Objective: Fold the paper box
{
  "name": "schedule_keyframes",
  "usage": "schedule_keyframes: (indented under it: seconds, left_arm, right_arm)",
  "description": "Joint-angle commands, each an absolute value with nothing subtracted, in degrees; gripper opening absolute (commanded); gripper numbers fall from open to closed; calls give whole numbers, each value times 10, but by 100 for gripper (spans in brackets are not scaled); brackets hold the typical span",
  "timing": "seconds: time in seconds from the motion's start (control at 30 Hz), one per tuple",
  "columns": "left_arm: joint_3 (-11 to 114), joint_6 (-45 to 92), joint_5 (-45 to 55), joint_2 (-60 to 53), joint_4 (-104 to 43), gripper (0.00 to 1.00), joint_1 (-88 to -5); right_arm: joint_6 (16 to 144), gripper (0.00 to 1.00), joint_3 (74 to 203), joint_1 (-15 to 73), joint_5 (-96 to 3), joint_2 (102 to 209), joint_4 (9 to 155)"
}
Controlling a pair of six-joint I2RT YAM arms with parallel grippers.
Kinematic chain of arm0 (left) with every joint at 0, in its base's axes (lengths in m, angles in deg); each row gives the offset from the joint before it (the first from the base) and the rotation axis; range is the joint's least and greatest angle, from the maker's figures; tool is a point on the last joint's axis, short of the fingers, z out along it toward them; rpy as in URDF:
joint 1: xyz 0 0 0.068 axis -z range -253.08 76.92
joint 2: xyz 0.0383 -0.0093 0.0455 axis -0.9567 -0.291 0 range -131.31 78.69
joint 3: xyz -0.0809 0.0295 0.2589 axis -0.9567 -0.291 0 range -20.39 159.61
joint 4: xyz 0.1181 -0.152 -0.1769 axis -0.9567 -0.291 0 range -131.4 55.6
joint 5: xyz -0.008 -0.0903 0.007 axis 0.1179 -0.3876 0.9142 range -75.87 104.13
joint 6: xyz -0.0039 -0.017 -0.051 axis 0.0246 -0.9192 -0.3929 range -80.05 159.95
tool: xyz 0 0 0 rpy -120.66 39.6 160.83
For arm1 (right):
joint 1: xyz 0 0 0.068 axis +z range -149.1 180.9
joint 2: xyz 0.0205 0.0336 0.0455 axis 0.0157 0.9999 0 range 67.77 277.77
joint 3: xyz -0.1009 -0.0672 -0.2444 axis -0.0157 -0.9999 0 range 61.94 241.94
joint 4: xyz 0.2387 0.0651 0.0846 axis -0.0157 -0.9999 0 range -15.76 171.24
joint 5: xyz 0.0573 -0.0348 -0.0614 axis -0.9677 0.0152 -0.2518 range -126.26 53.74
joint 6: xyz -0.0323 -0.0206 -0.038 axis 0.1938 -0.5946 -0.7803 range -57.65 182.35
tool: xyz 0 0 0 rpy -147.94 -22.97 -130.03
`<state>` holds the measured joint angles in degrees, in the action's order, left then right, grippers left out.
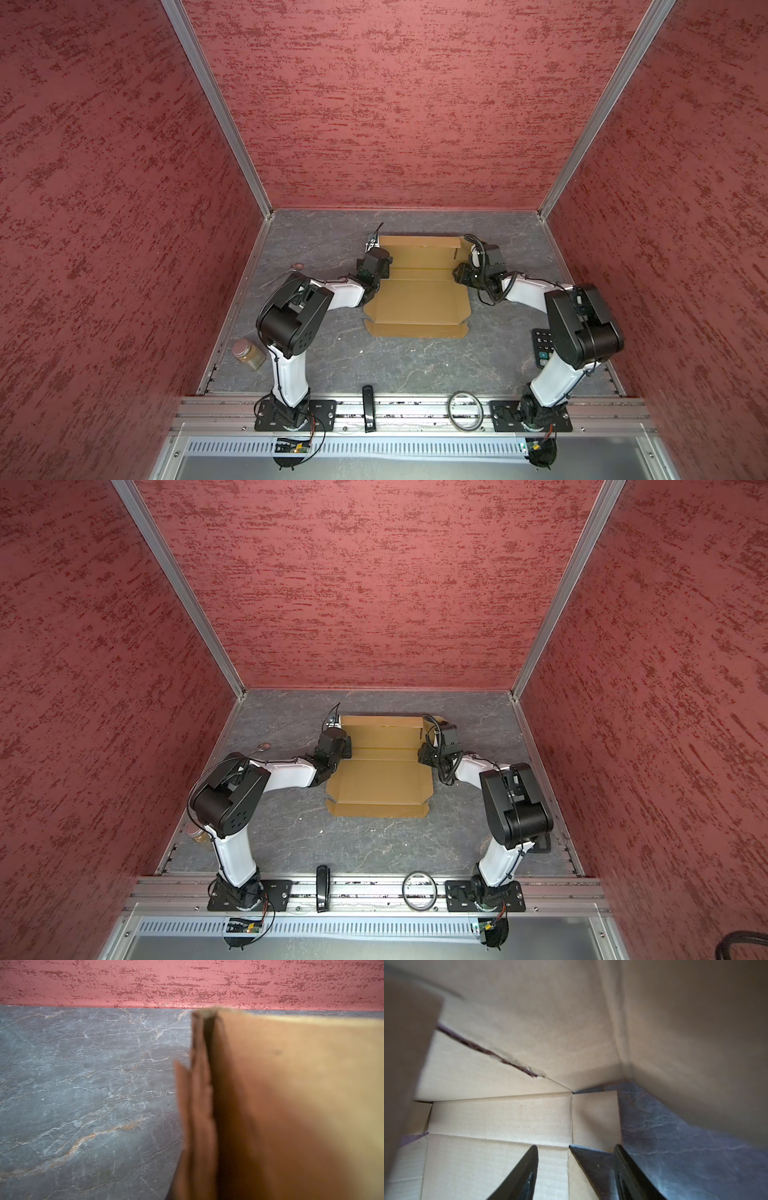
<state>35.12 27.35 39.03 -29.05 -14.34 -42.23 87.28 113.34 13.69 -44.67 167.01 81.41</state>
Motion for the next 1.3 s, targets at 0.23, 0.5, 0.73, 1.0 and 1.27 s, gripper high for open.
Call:
schedule_keyframes:
  seconds: [0.23,0.5,0.73,1.0,1.27]
  left_arm:
    - [349,273,387,-312,-166,5,-426]
    - [350,273,386,-313,-169,5,-426]
    - [351,274,386,-313,-169,5,-426]
    - [356,275,383,-316,-175,4,-426]
    - [360,274,380,-318,-176,4,-423]
  right_arm:
    - [848,60,1156,134,-405,1688,818]
    - [846,61,1157,133,-403,1700,819]
    - [847,61,1160,133,-456,1710,850]
    - [837,59,1165,134,-506,1685,864]
    - [830,58,1166,135,-536,1673,862]
